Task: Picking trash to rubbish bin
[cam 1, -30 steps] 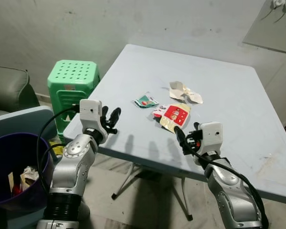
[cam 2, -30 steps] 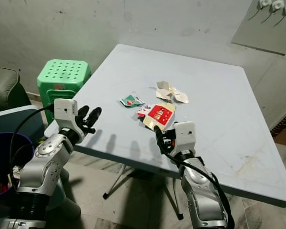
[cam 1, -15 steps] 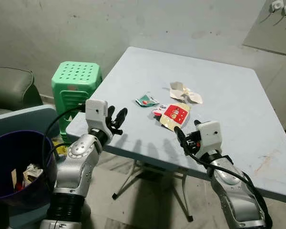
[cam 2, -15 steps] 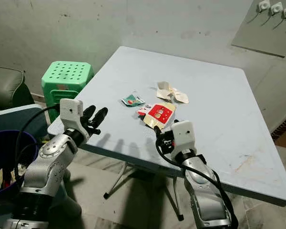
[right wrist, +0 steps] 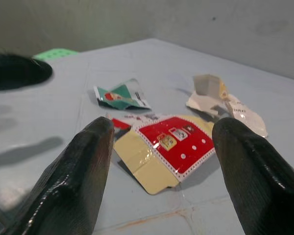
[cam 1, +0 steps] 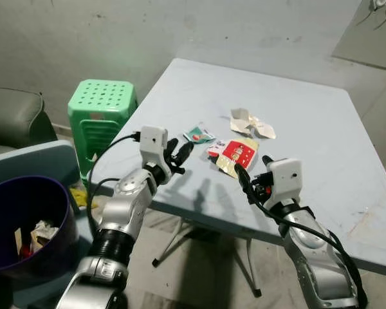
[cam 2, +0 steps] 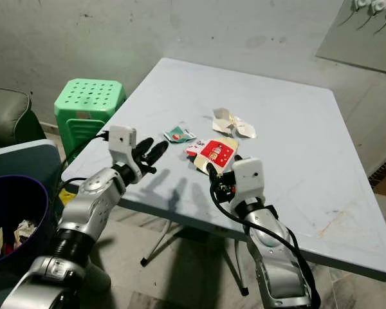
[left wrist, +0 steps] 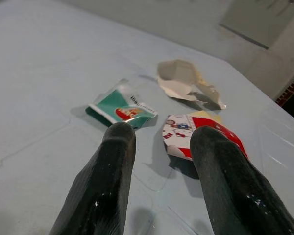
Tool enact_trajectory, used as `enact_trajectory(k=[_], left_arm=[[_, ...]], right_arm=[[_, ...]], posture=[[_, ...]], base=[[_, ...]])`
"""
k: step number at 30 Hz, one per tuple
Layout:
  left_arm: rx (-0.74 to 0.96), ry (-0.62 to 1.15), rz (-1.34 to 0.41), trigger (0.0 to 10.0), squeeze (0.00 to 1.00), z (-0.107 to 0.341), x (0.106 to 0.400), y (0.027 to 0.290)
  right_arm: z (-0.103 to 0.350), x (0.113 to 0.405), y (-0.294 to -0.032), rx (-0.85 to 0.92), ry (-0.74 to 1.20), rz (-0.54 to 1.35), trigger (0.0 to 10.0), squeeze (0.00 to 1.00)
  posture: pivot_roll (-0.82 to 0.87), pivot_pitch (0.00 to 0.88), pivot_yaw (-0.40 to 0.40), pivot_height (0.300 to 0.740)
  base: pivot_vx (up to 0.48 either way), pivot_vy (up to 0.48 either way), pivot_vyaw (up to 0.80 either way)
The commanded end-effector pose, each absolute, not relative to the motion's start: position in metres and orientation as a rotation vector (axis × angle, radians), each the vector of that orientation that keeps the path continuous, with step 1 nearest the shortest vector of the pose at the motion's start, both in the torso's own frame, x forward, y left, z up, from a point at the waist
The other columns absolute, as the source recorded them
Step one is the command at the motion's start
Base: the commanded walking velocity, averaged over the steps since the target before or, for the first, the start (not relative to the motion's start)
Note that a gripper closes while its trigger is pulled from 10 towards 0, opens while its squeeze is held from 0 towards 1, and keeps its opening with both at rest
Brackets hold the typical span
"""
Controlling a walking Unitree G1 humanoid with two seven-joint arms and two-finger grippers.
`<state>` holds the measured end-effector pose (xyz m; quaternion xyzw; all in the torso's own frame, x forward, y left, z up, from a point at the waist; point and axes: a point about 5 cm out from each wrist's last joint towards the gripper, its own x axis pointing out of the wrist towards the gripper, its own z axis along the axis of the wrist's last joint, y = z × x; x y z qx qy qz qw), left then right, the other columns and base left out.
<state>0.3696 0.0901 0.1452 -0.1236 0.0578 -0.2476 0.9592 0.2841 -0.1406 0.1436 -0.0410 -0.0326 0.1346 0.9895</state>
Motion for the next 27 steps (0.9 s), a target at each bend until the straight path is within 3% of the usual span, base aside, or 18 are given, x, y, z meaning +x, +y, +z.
enact_trajectory(k=[1, 8, 27], left_arm=[[-0.284, 0.112, -0.513, 10.0, 0.00, 0.149, 0.374, 0.087], [-0.393, 0.120, -0.510, 10.0, 0.00, 0.157, 0.385, 0.081], [-0.433, 0.130, -0.585, 10.0, 0.00, 0.167, 0.388, 0.044]], right_arm=[[0.148, 0.282, -0.146, -0.071, -0.083, 0.241, 10.0, 0.00], [0.149, 0.273, -0.148, -0.066, -0.085, 0.217, 10.0, 0.00], [0.155, 0.242, -0.148, -0.029, -0.068, 0.194, 10.0, 0.00]], posture=[[-0.15, 0.095, -0.047, 0.740], [-0.18, 0.119, -0.026, 0.740], [-0.26, 0.230, 0.004, 0.740]], base=[[0.000, 0.000, 0.00], [0.000, 0.000, 0.00], [0.000, 0.000, 0.00]])
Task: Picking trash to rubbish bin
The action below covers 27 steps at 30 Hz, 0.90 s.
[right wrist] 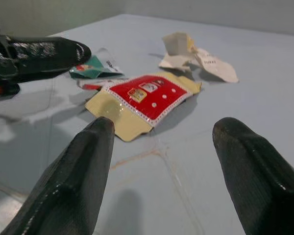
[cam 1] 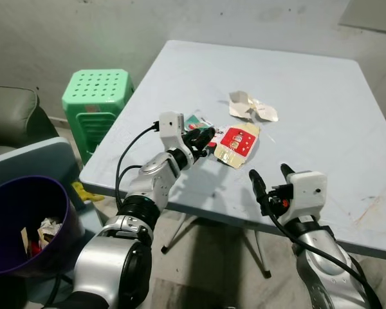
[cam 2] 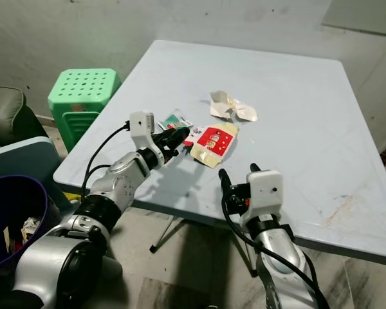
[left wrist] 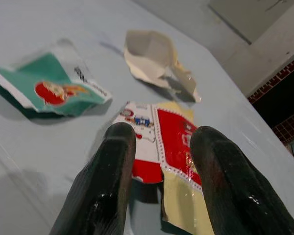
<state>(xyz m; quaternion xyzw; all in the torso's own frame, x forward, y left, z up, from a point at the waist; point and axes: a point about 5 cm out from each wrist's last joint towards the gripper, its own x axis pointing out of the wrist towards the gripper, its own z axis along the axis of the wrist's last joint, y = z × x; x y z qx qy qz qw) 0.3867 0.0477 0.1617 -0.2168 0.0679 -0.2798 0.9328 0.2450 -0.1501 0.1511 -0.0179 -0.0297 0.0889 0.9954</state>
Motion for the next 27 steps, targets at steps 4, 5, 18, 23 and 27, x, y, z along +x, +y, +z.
enact_trajectory(k=[4, 5, 18, 23, 27], left_arm=[[-0.437, 0.120, -0.586, 10.0, 0.00, 0.170, 0.390, 0.043], [-0.440, 0.110, -0.581, 10.0, 0.00, 0.173, 0.391, 0.044], [-0.499, 0.091, -0.553, 10.0, 0.00, 0.180, 0.395, 0.049], [-0.499, 0.110, -0.582, 10.0, 0.00, 0.177, 0.392, 0.039], [-0.513, 0.115, -0.602, 10.0, 0.00, 0.178, 0.390, 0.031]], right_arm=[[0.160, 0.236, -0.139, 0.049, -0.074, 0.292, 10.0, 0.00], [0.164, 0.233, -0.131, 0.091, -0.078, 0.358, 10.0, 0.00], [0.177, 0.226, -0.113, 0.132, -0.082, 0.498, 10.0, 0.00], [0.177, 0.224, -0.116, 0.124, -0.063, 0.498, 10.0, 0.00], [0.178, 0.224, -0.117, 0.125, -0.059, 0.494, 10.0, 0.00]], posture=[[-0.25, 0.238, -0.002, 0.740], [-0.25, 0.239, -0.008, 0.740], [-0.25, 0.250, -0.028, 0.740], [-0.26, 0.254, -0.026, 0.740], [-0.27, 0.256, -0.022, 0.740]], base=[[0.000, 0.000, 0.00], [0.000, 0.000, 0.00], [0.000, 0.000, 0.00], [0.000, 0.000, 0.00], [0.000, 0.000, 0.00]])
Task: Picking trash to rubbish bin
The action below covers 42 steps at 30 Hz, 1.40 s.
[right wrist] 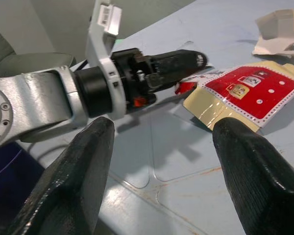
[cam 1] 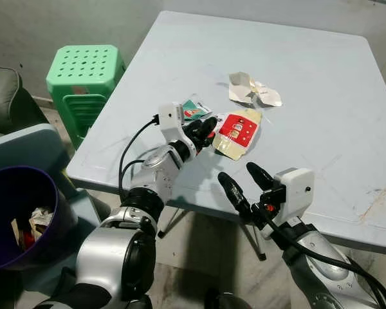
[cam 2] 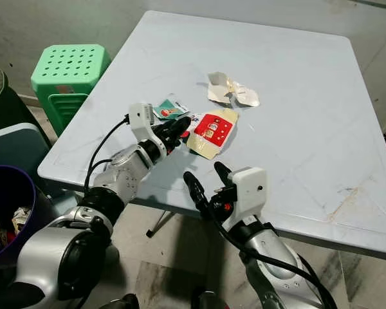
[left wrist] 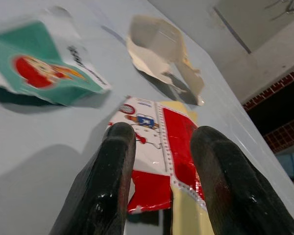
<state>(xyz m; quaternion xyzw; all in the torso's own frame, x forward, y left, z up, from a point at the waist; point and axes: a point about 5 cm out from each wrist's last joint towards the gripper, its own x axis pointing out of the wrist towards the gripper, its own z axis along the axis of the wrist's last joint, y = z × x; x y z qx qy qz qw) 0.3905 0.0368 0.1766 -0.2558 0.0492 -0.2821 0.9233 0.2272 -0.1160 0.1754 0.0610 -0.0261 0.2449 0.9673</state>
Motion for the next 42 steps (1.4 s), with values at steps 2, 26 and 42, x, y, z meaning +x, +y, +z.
enact_trajectory(k=[2, 26, 42], left_arm=[[-0.520, 0.118, -0.608, 10.0, 0.00, 0.178, 0.390, 0.029], [-0.578, 0.089, -0.677, 0.0, 0.00, 0.188, 0.386, 0.013], [-0.576, 0.084, -0.674, 0.0, 0.00, 0.189, 0.387, 0.015]], right_arm=[[0.179, 0.224, -0.117, 0.126, -0.058, 0.493, 10.0, 0.00], [0.180, 0.223, -0.119, 0.118, -0.054, 0.459, 10.0, 0.00], [0.181, 0.223, -0.119, 0.114, -0.055, 0.452, 10.0, 0.00]], posture=[[-0.27, 0.257, -0.019, 0.740], [-0.28, 0.266, -0.014, 0.740], [-0.28, 0.268, -0.017, 0.740]], base=[[0.000, 0.000, 0.00], [0.000, 0.000, 0.00], [0.000, 0.000, 0.00]])
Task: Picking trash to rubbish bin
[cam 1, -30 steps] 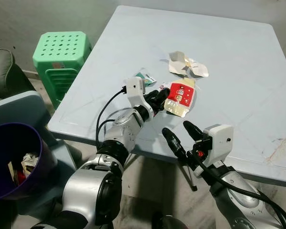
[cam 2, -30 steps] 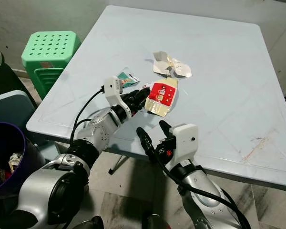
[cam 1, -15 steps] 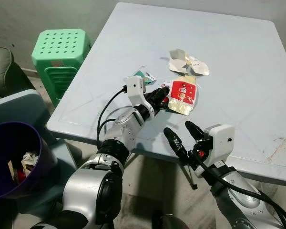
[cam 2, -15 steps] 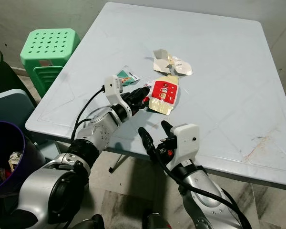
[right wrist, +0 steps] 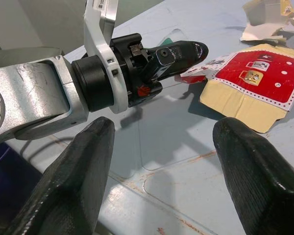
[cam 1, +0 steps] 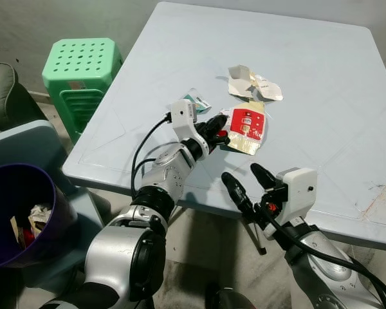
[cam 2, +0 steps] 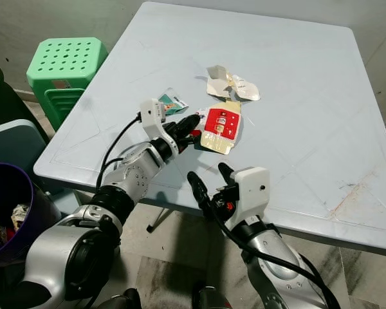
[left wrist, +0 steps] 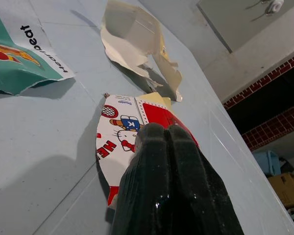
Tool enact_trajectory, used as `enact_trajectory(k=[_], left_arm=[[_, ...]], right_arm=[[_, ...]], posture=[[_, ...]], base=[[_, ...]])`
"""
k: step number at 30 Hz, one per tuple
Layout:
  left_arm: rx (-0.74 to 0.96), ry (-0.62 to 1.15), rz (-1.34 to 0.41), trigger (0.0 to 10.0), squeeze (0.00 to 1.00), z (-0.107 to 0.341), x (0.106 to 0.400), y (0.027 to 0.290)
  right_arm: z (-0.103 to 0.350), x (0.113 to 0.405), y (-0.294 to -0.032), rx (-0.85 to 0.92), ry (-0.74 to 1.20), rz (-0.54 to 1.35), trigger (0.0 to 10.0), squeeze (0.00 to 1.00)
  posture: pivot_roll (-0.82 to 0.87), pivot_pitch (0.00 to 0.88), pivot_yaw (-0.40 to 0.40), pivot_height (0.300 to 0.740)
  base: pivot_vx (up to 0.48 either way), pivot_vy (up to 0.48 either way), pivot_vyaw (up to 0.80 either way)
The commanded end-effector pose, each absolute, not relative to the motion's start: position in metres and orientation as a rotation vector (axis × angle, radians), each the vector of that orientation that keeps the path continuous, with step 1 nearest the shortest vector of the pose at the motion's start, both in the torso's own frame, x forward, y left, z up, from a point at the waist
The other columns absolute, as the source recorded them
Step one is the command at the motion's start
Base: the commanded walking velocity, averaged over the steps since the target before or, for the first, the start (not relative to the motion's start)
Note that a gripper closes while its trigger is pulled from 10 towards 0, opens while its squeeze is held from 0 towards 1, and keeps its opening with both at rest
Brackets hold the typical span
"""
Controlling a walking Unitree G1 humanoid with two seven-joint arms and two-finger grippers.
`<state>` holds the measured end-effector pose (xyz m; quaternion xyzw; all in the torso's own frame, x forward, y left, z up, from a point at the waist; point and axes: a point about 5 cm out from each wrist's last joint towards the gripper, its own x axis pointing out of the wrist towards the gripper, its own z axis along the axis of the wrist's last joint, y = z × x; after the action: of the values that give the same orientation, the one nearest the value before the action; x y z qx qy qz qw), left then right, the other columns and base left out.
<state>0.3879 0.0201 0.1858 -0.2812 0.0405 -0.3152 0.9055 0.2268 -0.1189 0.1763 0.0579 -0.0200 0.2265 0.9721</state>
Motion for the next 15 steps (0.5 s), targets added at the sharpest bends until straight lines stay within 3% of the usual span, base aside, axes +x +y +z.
enact_trajectory(k=[1, 15], left_arm=[[-0.575, 0.081, -0.675, 0.0, 0.00, 0.190, 0.387, 0.015], [-0.541, -0.106, -0.738, 0.0, 0.00, 0.231, 0.392, 0.033]], right_arm=[[0.180, 0.223, -0.119, 0.114, -0.054, 0.452, 10.0, 0.00], [0.178, 0.225, -0.117, 0.120, -0.054, 0.470, 10.0, 0.00]], posture=[[-0.28, 0.268, -0.017, 0.740], [-0.24, 0.248, -0.025, 0.740]], base=[[0.000, 0.000, 0.00], [0.000, 0.000, 0.00]])
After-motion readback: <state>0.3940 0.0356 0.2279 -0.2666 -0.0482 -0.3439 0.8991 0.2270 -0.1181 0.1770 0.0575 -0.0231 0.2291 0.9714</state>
